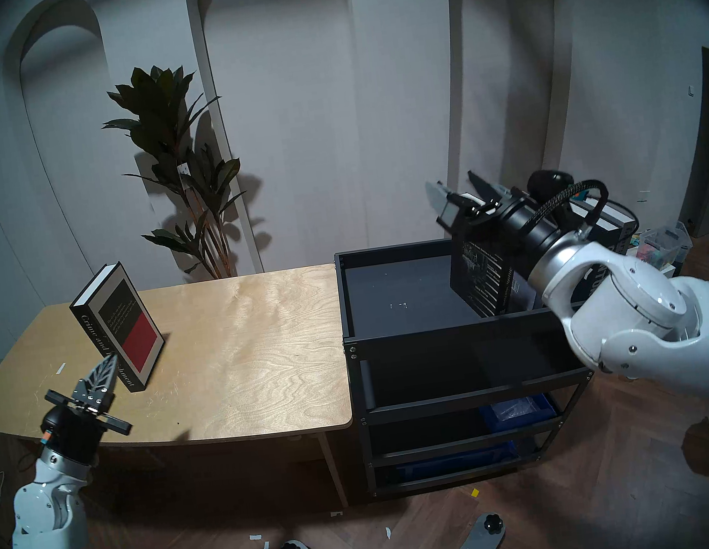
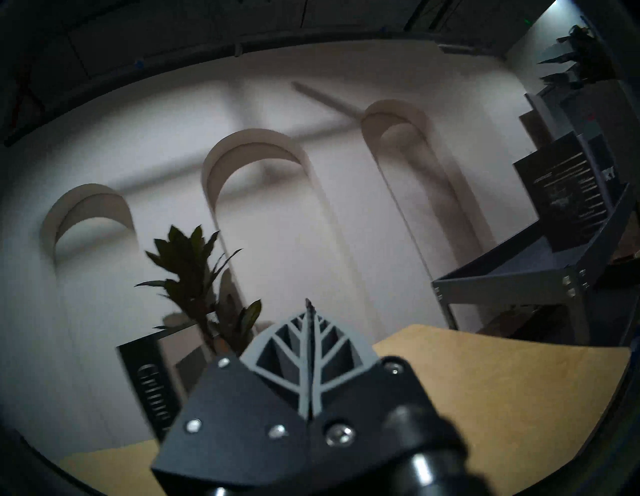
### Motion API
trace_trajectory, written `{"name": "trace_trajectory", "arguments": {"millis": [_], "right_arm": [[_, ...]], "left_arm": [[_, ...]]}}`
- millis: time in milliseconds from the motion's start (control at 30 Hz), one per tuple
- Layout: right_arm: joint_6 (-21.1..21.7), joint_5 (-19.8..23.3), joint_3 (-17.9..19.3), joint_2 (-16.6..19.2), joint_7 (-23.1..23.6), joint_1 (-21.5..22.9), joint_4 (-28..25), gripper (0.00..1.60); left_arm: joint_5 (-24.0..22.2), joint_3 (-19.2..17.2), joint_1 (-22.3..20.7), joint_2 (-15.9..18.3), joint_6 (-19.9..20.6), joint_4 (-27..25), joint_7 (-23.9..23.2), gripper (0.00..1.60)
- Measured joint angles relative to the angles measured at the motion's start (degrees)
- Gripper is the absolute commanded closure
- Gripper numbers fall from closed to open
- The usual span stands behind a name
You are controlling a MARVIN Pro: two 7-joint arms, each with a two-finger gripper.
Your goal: Move the books from the display table onto the shelf, standing them upright with spines facing out and tallest at one end
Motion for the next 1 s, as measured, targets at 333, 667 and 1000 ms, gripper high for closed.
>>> {"name": "trace_trajectory", "arguments": {"millis": [333,667,1000], "right_arm": [[1.48,-3.64,-7.85,-3.07,-3.42,-3.54,-1.95,0.0],[3.79,-10.47,-11.79,-7.82,-9.02,-4.24,1.92,0.0],[5.54,-12.73,-12.65,-11.65,-10.32,-3.18,6.17,0.0]], "left_arm": [[-4.95,-2.04,-4.98,4.16,1.72,7.76,-1.24,0.0],[-16.55,-1.17,-6.33,4.4,3.38,6.49,-9.45,0.0],[-18.09,4.0,-11.71,9.0,8.28,17.42,-9.33,0.0]]}}
